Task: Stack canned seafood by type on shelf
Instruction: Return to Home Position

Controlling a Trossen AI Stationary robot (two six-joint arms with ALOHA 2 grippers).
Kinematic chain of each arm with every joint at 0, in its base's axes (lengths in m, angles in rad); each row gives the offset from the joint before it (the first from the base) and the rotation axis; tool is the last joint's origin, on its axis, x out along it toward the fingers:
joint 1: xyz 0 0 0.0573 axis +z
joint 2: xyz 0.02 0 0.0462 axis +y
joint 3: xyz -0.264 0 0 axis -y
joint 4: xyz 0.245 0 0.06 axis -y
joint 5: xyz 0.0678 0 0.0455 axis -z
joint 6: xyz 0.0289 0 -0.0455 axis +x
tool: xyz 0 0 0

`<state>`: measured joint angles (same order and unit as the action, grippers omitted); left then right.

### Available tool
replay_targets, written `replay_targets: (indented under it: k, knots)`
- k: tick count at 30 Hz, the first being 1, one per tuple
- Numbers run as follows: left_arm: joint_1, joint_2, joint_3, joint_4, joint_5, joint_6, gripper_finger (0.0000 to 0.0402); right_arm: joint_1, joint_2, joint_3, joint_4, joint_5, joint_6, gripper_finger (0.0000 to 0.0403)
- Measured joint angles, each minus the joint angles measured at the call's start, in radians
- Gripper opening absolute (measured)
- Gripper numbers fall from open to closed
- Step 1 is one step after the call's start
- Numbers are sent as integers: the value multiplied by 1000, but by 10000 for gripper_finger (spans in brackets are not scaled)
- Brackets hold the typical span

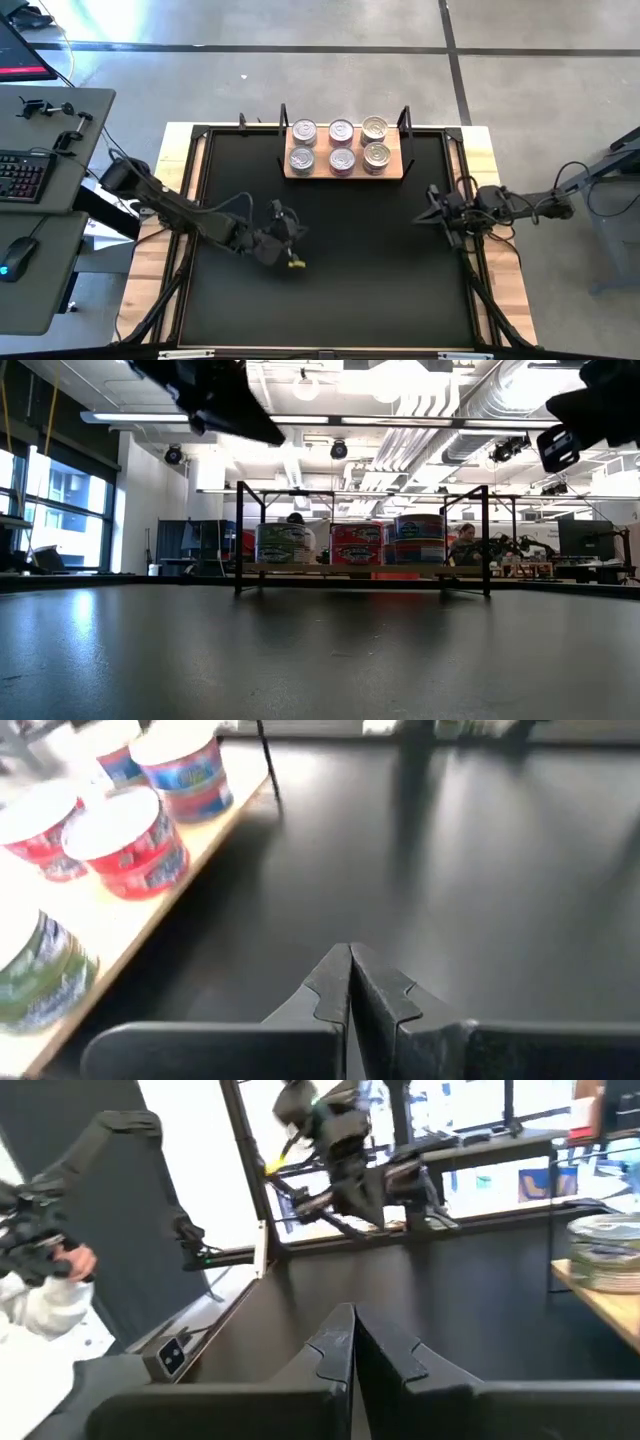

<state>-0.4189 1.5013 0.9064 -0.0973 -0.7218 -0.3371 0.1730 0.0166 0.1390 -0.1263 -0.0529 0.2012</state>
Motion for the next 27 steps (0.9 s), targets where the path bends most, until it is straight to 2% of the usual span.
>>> replay_targets:
  k: [3,8,10,15,20,27]
  knots:
    - [33,-72,-81,139,38,63,1,0,0,-42,67,-17,-18,2]
    - [84,-243,-322,462,191,123,0,0,0,-80,135,-19,-51,2]
    - [105,-336,-408,518,237,122,0,0,0,-82,136,-18,-52,2]
    - [170,-619,-568,509,292,122,0,0,2,-82,119,-18,-52,2]
    - [242,-903,-669,442,422,131,0,0,3,-82,102,-17,-45,2]
    - [334,-1180,-751,256,516,157,0,0,3,-82,96,-17,-45,2]
